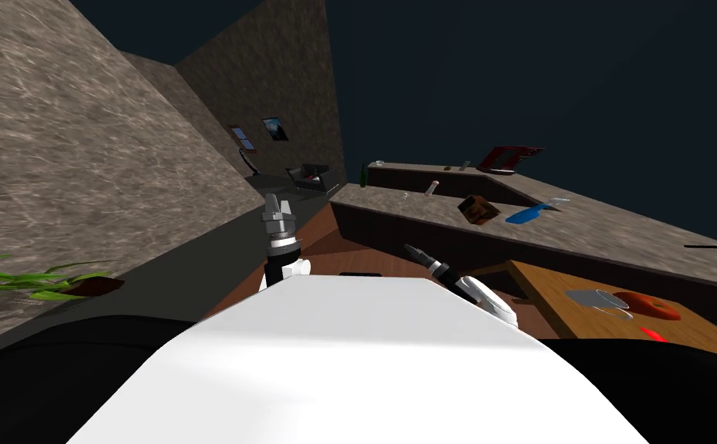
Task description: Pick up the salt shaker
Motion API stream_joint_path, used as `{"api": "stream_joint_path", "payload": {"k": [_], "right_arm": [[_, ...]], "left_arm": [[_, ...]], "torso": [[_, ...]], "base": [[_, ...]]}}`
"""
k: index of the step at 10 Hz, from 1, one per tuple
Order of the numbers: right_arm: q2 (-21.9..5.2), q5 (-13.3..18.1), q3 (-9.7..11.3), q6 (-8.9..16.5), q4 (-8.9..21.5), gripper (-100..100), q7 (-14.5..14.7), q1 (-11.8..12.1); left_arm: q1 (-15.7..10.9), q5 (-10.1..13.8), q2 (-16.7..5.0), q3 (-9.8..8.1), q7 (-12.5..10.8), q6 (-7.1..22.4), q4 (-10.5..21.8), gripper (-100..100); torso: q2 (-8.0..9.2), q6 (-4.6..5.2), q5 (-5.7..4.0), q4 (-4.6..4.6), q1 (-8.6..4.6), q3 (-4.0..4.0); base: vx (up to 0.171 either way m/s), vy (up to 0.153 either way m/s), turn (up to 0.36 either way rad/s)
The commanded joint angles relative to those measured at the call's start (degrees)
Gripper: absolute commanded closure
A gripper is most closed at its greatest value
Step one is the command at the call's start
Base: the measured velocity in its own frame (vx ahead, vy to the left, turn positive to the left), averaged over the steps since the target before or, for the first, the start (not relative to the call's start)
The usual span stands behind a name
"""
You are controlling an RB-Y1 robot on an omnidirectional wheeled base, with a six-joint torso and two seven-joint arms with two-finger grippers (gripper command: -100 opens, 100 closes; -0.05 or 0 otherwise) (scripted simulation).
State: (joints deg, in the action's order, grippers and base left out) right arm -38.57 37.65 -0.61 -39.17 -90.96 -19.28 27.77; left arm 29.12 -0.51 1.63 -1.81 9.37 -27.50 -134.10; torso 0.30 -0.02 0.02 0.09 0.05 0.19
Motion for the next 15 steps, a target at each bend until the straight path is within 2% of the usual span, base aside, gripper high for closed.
{"api": "stream_joint_path", "payload": {"k": [1, 2, 3, 4, 5, 7, 8, 10, 11, 12, 13, 15], "right_arm": [[-1.26, 1.35, -0.23, -0.64, 2.86, -100, -0.84, -0.35], [-3.75, 3.75, -0.43, -1.05, 5.03, -100, -2.54, -0.95], [-3.75, 4.02, -0.43, -1.05, 6.88, -100, -2.54, -0.95], [-3.75, 4.02, -0.43, -1.05, 7.49, -100, -2.54, -0.95], [-6.26, 6.59, -0.66, -1.44, 9.26, -100, -4.23, -1.58], [-6.26, 6.68, -0.66, -1.44, 11.37, -100, -4.23, -1.58], [-8.78, 9.32, -0.91, -1.81, 13.13, -100, -5.91, -2.25], [-8.78, 9.32, -0.91, -1.81, 15.27, -100, -5.91, -2.25], [-11.30, 11.92, -1.20, -2.17, 17.29, -100, -7.57, -2.93], [-11.30, 11.92, -1.20, -2.17, 19.16, -100, -7.57, -2.93], [-13.33, 14.42, -1.51, -2.50, 20.80, -100, -9.19, -3.64], [-13.81, 14.47, -1.51, -2.50, 23.03, -100, -9.19, -3.64]], "left_arm": [[0.00, 0.00, 0.00, 0.00, 0.00, 0.00, 0.00, 0], [0.01, 0.00, 0.00, -0.01, 0.00, 0.00, 0.00, 0], [0.00, 0.00, 0.00, 0.00, 0.00, 0.00, 0.00, 0], [0.02, 0.00, 0.00, -0.01, 0.00, 0.00, 0.00, 0], [0.02, 0.00, -0.01, -0.01, 0.00, 0.00, 0.00, 0], [0.02, 0.00, -0.01, -0.01, 0.00, 0.00, 0.00, 0], [0.02, 0.00, -0.01, -0.02, 0.00, 0.00, 0.00, 0], [0.02, 0.00, -0.01, -0.01, 0.00, 0.00, 0.00, 0], [0.03, 0.00, -0.01, -0.02, 0.00, 0.00, 0.00, 0], [0.01, 0.00, -0.01, -0.01, 0.00, 0.00, 0.00, 0], [0.02, 0.00, -0.01, -0.01, 0.00, 0.00, 0.00, 0], [0.03, 0.00, -0.01, -0.02, 0.00, 0.00, 0.00, 0]], "torso": [[0.00, 0.00, 0.00, 0.00, 0.00, 0.00], [-0.07, 0.05, -0.01, -0.01, -0.07, -0.04], [-0.11, -0.01, -0.01, -0.02, -0.06, -0.06], [-0.13, 0.07, -0.02, -0.03, -0.10, -0.07], [-0.17, 0.08, -0.04, -0.04, -0.17, -0.10], [-0.17, 0.06, -0.03, -0.04, -0.14, -0.10], [-0.21, 0.08, -0.04, -0.04, -0.19, -0.12], [-0.23, 0.06, -0.04, -0.05, -0.18, -0.13], [-0.24, 0.10, -0.06, -0.05, -0.22, -0.13], [-0.25, 0.01, -0.04, -0.05, -0.18, -0.14], [-0.25, 0.05, -0.04, -0.05, -0.19, -0.14], [-0.30, 0.09, -0.05, -0.06, -0.24, -0.17]], "base": [[-0.053, 0.039, 0.160], [-0.046, 0.049, 0.307], [-0.036, 0.035, 0.152], [-0.019, 0.012, -0.030], [-0.037, 0.035, 0.316], [-0.021, 0.019, 0.071], [-0.017, 0.029, 0.340], [-0.011, 0.010, 0.088], [-0.011, 0.023, 0.237], [-0.009, 0.014, 0.246], [-0.003, 0.014, 0.416], [0.003, -0.001, 0.039]]}}
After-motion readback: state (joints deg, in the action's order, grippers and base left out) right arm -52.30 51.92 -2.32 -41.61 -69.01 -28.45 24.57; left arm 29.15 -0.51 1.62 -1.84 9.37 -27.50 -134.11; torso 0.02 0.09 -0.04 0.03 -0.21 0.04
